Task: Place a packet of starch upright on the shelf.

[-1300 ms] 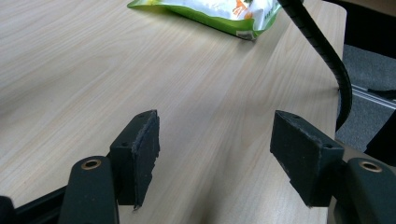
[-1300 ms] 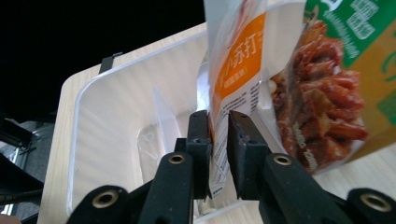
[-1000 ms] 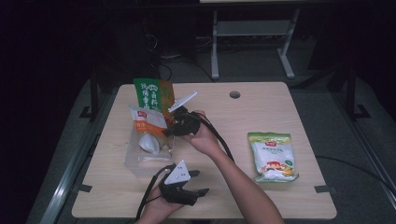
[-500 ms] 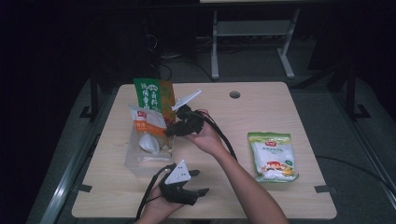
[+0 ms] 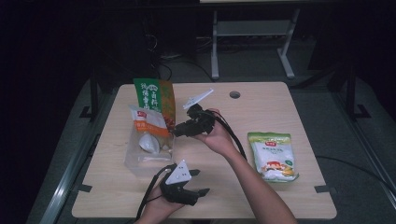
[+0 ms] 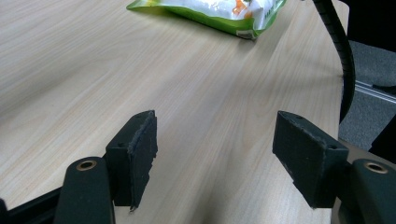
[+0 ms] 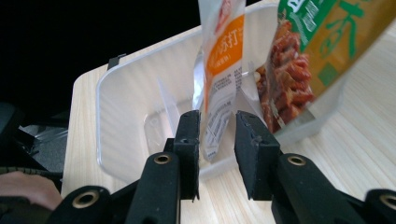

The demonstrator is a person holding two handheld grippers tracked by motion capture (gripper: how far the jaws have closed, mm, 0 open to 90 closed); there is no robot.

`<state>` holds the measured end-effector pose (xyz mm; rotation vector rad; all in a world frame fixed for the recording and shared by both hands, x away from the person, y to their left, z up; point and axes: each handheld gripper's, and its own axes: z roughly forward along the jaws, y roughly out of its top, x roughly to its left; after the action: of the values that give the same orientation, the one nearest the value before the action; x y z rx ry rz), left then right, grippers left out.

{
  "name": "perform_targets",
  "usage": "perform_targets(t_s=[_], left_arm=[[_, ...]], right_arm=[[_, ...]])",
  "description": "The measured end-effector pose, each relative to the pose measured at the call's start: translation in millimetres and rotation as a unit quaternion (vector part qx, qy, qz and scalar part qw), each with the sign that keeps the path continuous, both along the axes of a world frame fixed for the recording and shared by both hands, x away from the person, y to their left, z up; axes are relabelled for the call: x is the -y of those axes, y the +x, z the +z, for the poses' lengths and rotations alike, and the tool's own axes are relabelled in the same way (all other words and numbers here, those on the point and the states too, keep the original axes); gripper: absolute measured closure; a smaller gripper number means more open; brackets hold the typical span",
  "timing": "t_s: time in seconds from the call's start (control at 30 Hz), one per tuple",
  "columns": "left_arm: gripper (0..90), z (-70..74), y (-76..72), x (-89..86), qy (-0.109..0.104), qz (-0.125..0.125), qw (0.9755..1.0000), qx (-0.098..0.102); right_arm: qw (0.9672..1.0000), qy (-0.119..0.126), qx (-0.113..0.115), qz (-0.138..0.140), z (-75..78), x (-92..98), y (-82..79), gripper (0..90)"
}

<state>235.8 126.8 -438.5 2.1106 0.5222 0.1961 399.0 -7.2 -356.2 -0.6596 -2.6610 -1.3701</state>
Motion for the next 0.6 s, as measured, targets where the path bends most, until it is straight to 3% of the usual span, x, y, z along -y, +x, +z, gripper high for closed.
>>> perform_targets(t_s=[0.6], left_arm=[[30.4,0.2,1.3,0.6,0.006,-0.003,1.0,0.005]], right_arm=[[0.9995,0.002,-0.014,-0.027,-4.5,42.2,-3.4,62.2]])
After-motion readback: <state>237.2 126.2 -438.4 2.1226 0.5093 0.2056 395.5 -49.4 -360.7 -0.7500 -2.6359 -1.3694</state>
